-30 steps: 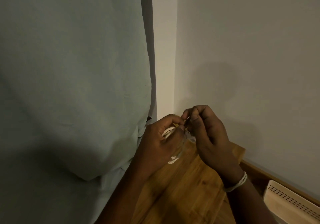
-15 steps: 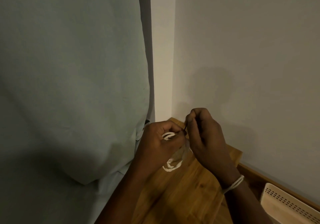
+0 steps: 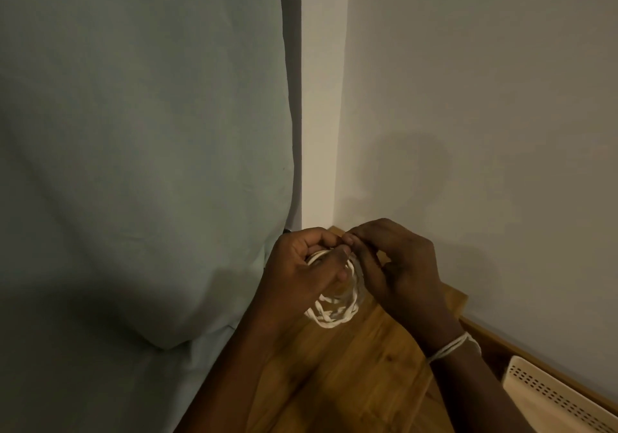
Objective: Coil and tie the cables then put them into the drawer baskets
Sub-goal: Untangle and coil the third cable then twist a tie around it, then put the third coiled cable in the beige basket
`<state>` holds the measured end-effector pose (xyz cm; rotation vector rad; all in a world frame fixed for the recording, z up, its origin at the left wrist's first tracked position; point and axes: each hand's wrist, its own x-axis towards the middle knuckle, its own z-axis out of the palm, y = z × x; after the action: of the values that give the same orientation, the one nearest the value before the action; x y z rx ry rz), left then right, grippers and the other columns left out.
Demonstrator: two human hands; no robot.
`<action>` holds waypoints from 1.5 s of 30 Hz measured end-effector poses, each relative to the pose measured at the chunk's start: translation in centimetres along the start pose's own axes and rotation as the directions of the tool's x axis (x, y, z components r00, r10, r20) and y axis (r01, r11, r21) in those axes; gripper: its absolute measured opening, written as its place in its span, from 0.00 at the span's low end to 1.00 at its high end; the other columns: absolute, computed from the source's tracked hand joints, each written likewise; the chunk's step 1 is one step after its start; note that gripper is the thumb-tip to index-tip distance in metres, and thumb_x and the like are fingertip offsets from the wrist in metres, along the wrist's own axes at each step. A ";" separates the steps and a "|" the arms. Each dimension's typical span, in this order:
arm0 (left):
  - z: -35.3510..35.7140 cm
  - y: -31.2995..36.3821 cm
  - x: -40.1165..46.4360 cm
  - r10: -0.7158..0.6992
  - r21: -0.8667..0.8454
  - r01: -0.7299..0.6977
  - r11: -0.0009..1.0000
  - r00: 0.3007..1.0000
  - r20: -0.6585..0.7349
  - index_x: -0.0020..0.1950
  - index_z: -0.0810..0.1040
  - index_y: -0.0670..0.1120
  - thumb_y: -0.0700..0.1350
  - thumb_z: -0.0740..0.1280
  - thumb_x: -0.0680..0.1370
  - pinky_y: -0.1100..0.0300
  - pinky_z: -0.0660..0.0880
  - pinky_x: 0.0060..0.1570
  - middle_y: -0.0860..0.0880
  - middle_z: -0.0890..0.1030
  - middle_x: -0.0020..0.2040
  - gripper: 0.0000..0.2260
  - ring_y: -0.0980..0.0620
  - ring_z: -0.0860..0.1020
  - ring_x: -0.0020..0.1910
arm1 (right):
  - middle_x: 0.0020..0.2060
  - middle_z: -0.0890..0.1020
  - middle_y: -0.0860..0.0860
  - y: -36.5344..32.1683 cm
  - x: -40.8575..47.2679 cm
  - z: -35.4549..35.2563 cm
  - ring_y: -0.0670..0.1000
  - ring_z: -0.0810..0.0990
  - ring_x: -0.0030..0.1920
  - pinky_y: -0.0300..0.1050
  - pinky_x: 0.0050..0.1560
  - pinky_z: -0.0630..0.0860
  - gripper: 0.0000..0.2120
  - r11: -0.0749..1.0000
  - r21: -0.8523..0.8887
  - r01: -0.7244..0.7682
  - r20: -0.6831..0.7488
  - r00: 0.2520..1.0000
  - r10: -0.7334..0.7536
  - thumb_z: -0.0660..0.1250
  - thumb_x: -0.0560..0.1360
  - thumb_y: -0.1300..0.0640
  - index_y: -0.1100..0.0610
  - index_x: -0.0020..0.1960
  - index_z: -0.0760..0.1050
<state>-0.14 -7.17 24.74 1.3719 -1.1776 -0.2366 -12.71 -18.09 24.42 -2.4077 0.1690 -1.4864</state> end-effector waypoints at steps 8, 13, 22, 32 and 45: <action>0.5 0.5 -0.5 0.036 -0.027 -0.037 0.999 0.999 -0.031 0.43 0.82 0.45 0.47 0.66 0.76 0.61 0.79 0.39 0.50 0.82 0.31 0.08 0.52 0.81 0.32 | 0.41 0.85 0.53 -0.9 0.0 0.0 0.50 0.82 0.38 0.37 0.42 0.78 0.14 0.988 -0.151 0.045 -0.022 0.999 -0.049 0.63 0.78 0.53 0.61 0.50 0.83; 0.8 0.8 -1.0 0.079 0.009 -0.078 0.997 0.997 -0.016 0.39 0.78 0.50 0.46 0.66 0.75 0.69 0.73 0.33 0.56 0.79 0.31 0.06 0.57 0.78 0.31 | 0.41 0.85 0.53 -1.6 -0.4 0.0 0.50 0.82 0.39 0.35 0.42 0.77 0.12 0.974 -0.223 0.043 -0.093 0.993 -0.066 0.63 0.77 0.56 0.61 0.49 0.83; 2.2 -0.8 -2.3 -0.035 -0.130 0.036 0.991 0.999 0.009 0.39 0.75 0.40 0.46 0.66 0.75 0.63 0.74 0.31 0.47 0.77 0.30 0.10 0.54 0.75 0.29 | 0.33 0.83 0.50 -1.2 -2.2 0.7 0.50 0.81 0.34 0.50 0.34 0.78 0.11 0.901 0.189 -0.391 0.073 0.920 0.384 0.65 0.81 0.55 0.57 0.45 0.84; 8.8 -4.5 -3.1 -0.503 -0.451 0.505 0.736 0.854 0.135 0.42 0.81 0.44 0.41 0.67 0.76 0.55 0.73 0.34 0.43 0.80 0.37 0.05 0.47 0.77 0.35 | 0.58 0.83 0.47 0.6 -10.7 -4.0 0.51 0.85 0.53 0.49 0.50 0.84 0.21 0.596 0.284 -0.751 0.304 0.660 0.687 0.73 0.75 0.51 0.47 0.67 0.74; 30.0 -5.8 -5.0 -0.503 -0.209 0.675 0.708 0.689 0.522 0.53 0.80 0.52 0.47 0.63 0.81 0.59 0.77 0.45 0.56 0.83 0.44 0.06 0.53 0.81 0.47 | 0.37 0.86 0.61 8.4 -22.7 -16.6 0.55 0.84 0.37 0.49 0.43 0.82 0.06 0.244 0.373 -0.895 -0.212 0.174 0.962 0.77 0.72 0.58 0.61 0.44 0.85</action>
<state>-22.00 -23.78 10.52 1.3388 -0.9047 -1.2546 -37.33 -23.48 9.34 -1.1794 1.3260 -1.1607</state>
